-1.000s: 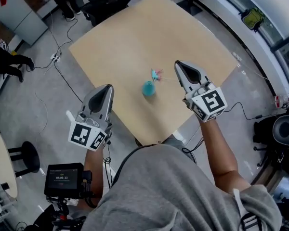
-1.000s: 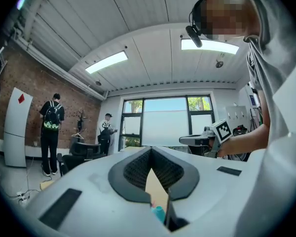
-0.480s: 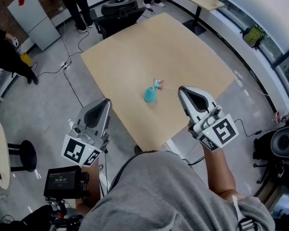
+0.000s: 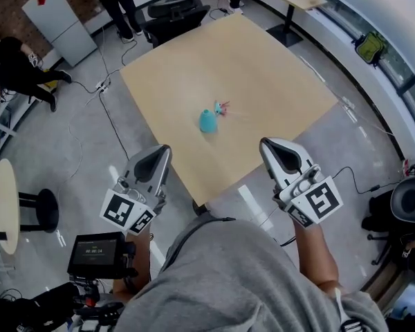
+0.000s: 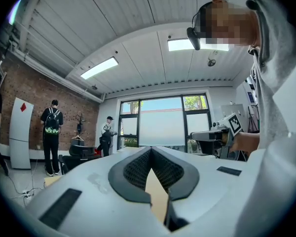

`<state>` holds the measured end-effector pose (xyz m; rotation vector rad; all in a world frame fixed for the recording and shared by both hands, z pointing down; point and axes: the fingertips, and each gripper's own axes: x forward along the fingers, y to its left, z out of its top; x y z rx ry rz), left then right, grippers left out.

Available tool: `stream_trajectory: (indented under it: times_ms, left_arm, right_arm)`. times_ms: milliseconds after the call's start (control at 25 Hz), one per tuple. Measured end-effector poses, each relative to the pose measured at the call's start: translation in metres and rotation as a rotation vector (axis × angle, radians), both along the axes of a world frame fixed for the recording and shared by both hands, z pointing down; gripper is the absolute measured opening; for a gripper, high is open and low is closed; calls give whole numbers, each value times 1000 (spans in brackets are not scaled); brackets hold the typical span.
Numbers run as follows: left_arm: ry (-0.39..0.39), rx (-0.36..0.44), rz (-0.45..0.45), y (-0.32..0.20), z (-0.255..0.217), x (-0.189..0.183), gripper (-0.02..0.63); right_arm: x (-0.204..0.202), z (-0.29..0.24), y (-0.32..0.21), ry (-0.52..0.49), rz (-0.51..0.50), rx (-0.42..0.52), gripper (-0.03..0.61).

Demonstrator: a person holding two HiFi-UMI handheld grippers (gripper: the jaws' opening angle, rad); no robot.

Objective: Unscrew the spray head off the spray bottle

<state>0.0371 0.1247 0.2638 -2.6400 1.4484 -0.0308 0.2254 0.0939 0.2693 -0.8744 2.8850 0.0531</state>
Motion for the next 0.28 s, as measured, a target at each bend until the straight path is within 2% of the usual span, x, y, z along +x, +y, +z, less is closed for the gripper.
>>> stream_trajectory:
  times_ms: [120, 280]
  left_arm:
    - [12, -6, -4, 18, 5, 22, 3]
    - [-8, -7, -6, 48, 14, 56, 3]
  right_arm:
    - [26, 6, 23, 7, 8, -1, 6]
    - [63, 8, 57, 5, 22, 10, 6]
